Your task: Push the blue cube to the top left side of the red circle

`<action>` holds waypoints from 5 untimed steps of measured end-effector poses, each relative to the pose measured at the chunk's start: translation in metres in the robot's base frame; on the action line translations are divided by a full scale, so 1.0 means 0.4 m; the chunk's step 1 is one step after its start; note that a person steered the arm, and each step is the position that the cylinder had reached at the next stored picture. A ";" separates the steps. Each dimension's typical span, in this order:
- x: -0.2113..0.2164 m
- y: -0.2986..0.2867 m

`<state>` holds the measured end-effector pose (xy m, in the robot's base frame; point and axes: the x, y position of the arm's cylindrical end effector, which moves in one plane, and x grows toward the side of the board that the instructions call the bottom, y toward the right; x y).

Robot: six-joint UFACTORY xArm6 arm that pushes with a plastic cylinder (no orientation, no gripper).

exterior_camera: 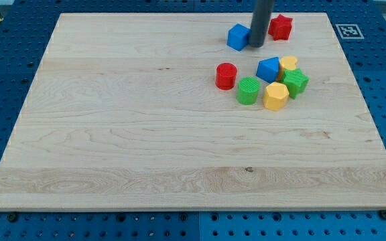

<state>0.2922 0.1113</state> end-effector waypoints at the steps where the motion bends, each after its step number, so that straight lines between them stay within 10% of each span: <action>1: -0.022 0.010; 5: 0.023 -0.151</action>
